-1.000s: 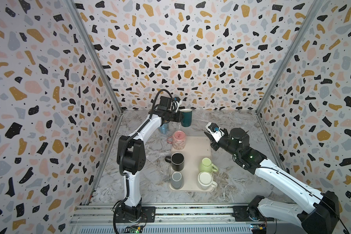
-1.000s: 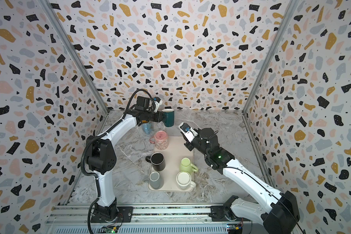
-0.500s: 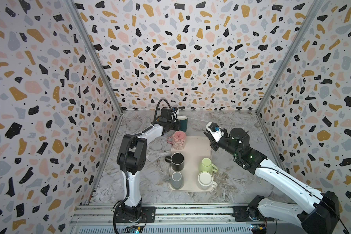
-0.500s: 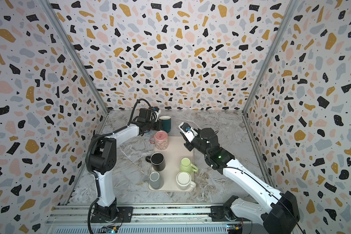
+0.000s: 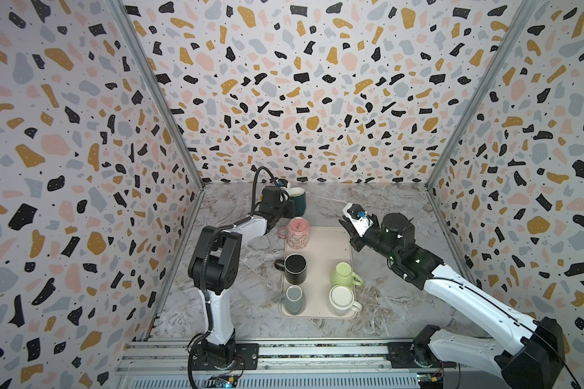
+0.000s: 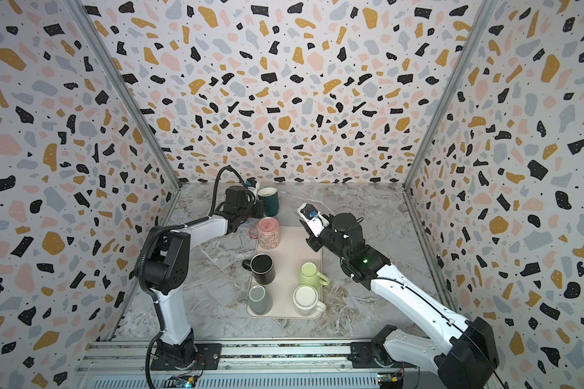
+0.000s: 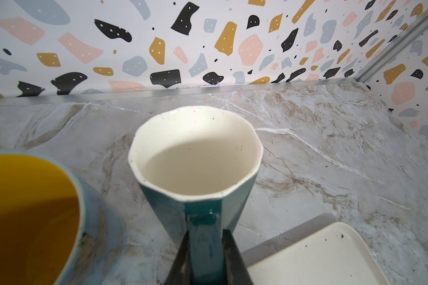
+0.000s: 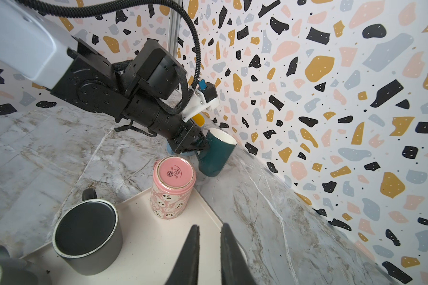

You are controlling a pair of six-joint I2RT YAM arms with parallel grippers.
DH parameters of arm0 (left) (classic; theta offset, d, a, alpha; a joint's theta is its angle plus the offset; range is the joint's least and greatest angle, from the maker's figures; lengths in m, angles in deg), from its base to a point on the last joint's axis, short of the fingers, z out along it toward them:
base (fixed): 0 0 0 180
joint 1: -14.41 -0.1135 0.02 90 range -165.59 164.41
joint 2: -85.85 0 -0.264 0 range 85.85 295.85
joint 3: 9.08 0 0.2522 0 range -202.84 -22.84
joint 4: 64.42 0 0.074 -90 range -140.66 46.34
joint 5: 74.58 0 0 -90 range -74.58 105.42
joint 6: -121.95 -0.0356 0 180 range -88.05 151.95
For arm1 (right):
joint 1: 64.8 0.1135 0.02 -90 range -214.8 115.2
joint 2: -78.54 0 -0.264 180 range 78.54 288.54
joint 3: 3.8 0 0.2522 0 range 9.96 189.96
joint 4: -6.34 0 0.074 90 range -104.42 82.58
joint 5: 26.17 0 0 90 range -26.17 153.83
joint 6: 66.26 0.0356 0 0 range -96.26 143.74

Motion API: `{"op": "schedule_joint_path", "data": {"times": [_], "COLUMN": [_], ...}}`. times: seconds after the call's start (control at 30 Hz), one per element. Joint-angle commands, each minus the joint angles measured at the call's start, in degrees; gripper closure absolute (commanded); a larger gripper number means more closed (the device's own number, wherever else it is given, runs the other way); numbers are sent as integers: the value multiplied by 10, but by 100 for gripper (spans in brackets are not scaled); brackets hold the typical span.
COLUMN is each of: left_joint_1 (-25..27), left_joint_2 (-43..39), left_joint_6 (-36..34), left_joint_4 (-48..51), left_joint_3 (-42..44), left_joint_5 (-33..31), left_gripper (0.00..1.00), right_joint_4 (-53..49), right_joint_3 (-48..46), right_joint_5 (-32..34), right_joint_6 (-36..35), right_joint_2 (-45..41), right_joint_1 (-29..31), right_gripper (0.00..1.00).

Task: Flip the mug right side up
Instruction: 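Lower the green mug upright beside the light-blue mug with the left gripper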

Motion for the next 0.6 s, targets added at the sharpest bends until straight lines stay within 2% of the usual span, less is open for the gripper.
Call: {"op": "schedule_joint_path", "data": {"times": [0.0, 0.2, 0.57], "left_joint_1": [-1, -1, -1], "left_joint_2": [-44, -60, -48], "left_joint_6": [-11, -22, -43], "left_joint_4": [-111, -155, -175], "left_joint_3": [16, 63, 82], "left_joint_5": [-20, -47, -40], "left_gripper": [100, 100, 100], "right_joint_4": [15, 18, 16], "right_joint_3": [-4, -7, -8], "right_joint_5": [-3, -5, -4], "right_joint_6": [8, 12, 14], "right_joint_2": [-7, -8, -7], "right_joint_1": [-3, -3, -5], "right_gripper": [82, 82, 82]}}
